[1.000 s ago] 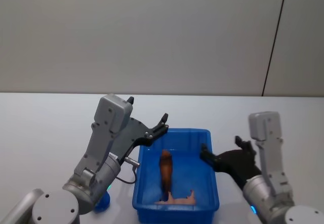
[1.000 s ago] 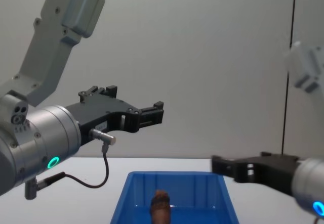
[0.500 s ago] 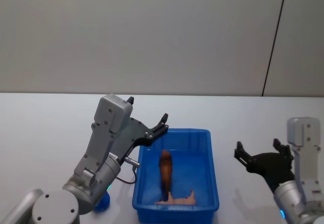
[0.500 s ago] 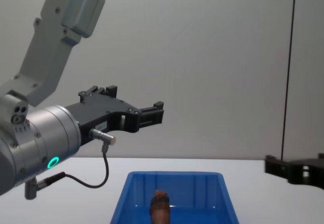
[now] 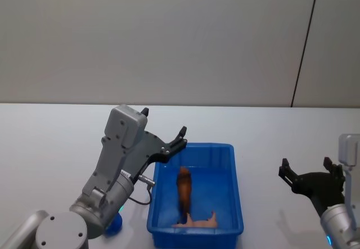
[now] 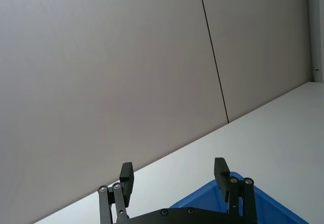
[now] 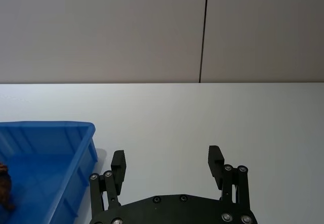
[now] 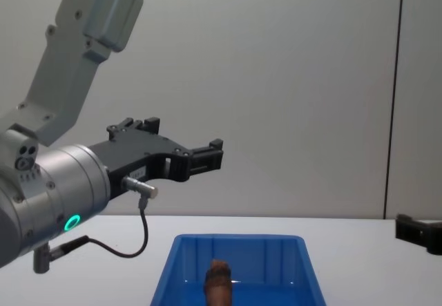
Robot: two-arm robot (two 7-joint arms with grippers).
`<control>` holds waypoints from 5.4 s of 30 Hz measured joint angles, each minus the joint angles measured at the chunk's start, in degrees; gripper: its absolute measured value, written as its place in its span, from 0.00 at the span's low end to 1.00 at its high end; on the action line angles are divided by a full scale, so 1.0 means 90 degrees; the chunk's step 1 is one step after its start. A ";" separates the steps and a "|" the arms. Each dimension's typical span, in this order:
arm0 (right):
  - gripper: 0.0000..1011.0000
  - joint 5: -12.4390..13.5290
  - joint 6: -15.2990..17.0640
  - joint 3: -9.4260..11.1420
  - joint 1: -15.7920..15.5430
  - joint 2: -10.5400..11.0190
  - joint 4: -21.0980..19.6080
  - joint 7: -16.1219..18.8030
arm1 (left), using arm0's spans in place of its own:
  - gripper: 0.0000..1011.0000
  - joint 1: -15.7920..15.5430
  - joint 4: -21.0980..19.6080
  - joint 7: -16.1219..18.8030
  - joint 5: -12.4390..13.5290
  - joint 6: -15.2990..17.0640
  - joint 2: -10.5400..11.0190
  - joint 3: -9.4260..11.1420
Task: Pick up the two dolls from the table and place them into the box.
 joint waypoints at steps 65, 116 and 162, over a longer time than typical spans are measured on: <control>0.99 0.0048 -0.0030 0.0082 -0.0073 0.0070 -0.0046 -0.0133 | 0.99 0.1518 -0.0573 0.1145 -0.1796 0.2201 0.1013 -0.0529; 0.99 0.0048 -0.0029 0.0082 -0.0073 0.0070 -0.0046 -0.0133 | 0.19 0.1100 0.0187 0.0356 -0.1342 0.2390 0.0628 -0.0605; 0.99 0.0048 -0.0030 0.0082 -0.0073 0.0070 -0.0046 -0.0132 | 0.36 -0.0024 -0.0210 -0.2472 -0.0534 0.1027 0.0336 -0.0703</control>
